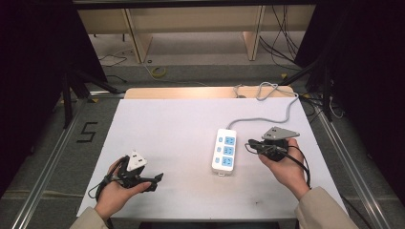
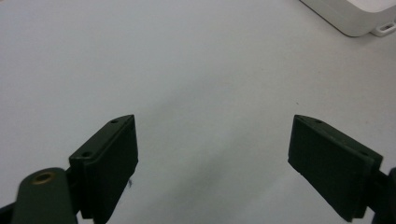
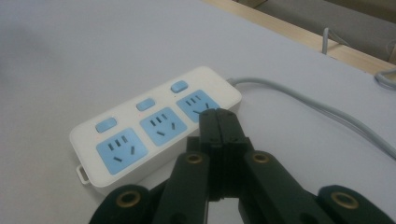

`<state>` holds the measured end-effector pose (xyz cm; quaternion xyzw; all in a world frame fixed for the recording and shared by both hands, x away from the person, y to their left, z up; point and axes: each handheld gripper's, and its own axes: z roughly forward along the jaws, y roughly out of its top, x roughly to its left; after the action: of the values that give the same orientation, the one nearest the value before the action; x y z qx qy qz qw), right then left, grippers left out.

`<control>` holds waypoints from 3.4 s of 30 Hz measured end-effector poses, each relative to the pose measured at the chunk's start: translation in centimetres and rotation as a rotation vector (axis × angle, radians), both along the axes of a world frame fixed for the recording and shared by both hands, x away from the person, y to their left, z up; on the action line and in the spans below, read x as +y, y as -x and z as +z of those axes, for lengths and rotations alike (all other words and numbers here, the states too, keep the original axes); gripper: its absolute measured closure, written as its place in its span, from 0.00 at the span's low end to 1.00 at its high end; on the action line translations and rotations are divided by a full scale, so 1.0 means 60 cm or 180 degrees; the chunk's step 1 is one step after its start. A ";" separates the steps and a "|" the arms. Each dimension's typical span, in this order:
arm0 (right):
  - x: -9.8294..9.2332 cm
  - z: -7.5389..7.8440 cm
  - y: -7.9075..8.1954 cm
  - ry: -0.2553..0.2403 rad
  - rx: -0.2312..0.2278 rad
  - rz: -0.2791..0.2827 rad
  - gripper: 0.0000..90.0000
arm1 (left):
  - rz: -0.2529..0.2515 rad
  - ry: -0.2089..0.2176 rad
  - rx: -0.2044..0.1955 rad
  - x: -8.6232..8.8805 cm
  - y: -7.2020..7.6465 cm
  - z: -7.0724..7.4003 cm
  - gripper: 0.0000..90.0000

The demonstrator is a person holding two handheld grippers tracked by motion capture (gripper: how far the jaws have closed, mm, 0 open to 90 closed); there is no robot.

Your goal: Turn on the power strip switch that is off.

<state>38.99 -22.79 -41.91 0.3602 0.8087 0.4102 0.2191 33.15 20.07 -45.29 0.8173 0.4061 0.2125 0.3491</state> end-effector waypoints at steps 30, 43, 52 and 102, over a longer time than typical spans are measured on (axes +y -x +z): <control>0.025 0.004 -0.023 0.0015 0.0004 0.0062 1.00 | -0.0003 0.0006 0.0003 -0.001 0.000 0.000 0.17; 0.034 0.007 -0.033 0.0021 0.0007 0.0075 1.00 | -0.0005 0.0000 0.0000 -0.001 0.000 0.000 0.17; 0.039 0.008 -0.038 0.0019 0.0005 0.0072 1.00 | -0.0001 0.0007 0.0004 -0.001 0.000 0.000 0.17; 0.086 0.016 -0.085 0.0004 0.0159 0.0126 1.00 | -0.0010 0.0037 0.0005 -0.004 0.000 0.000 0.17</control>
<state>44.07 -17.62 -40.93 0.3541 0.8212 0.4048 0.1908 33.15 19.84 -45.29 0.8161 0.4064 0.2089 0.3539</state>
